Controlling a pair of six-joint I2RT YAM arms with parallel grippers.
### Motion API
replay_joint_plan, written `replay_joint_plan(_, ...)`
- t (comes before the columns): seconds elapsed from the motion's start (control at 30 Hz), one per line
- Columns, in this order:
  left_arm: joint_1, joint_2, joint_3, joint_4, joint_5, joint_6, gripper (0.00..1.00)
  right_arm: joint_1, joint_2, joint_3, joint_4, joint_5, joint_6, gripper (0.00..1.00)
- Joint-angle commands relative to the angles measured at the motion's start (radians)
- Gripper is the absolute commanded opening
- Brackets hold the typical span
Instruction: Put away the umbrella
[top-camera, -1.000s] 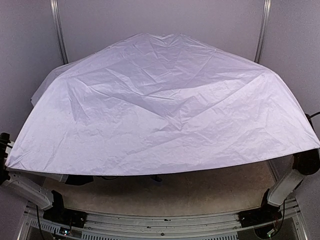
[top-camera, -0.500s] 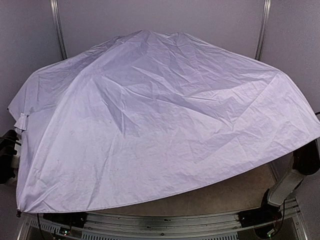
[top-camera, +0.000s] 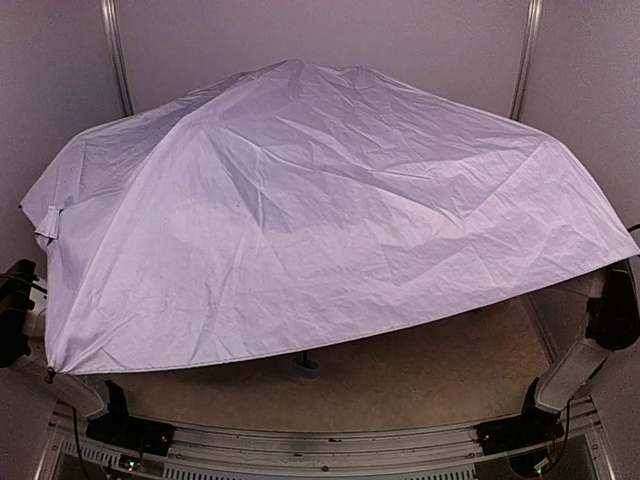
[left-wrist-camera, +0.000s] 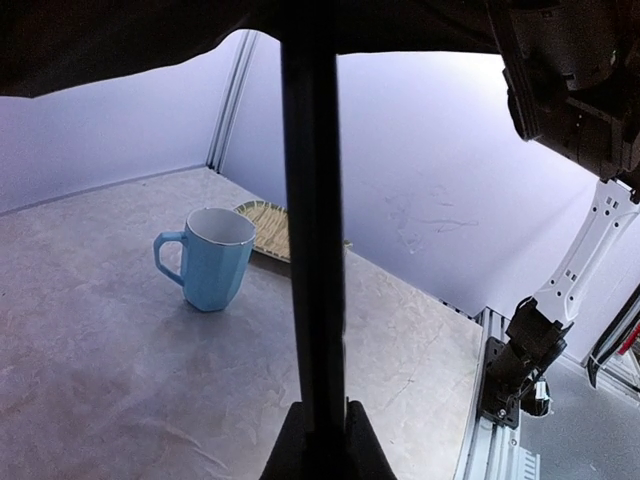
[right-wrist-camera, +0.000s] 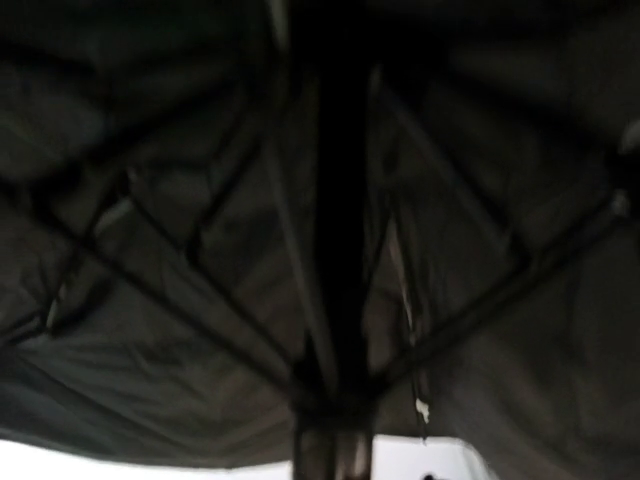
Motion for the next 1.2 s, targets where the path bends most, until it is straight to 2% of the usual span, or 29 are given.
replay_joint_plan(0.0, -0.015, -0.004, 0.022, 0.068, -0.018, 0.025, 0.00, 0.003, 0.008, 0.060, 0.035, 0.053, -0.054, 0.44)
replay_joint_plan(0.3, -0.026, -0.012, 0.027, 0.061, -0.018, 0.036, 0.00, 0.002, 0.021, 0.072, 0.000, 0.061, -0.054, 0.40)
replay_joint_plan(0.47, -0.026, -0.028, 0.033, 0.051, -0.027, 0.036, 0.00, 0.003, 0.014, 0.063, -0.048, 0.073, -0.048, 0.50)
replay_joint_plan(0.57, -0.026, -0.033, 0.034, 0.046, -0.028, 0.040, 0.00, 0.002, 0.014, 0.059, -0.067, 0.082, -0.052, 0.51)
replay_joint_plan(0.73, -0.027, -0.035, 0.033, 0.043, -0.031, 0.044, 0.00, 0.003, 0.014, 0.059, -0.095, 0.106, -0.059, 0.46)
replay_joint_plan(1.03, -0.026, -0.038, 0.033, 0.041, -0.038, 0.049, 0.00, 0.002, 0.004, 0.056, -0.121, 0.118, -0.076, 0.13)
replay_joint_plan(1.17, -0.006, -0.073, 0.030, 0.035, -0.039, 0.079, 0.00, 0.002, 0.013, 0.082, -0.188, 0.050, -0.099, 0.08)
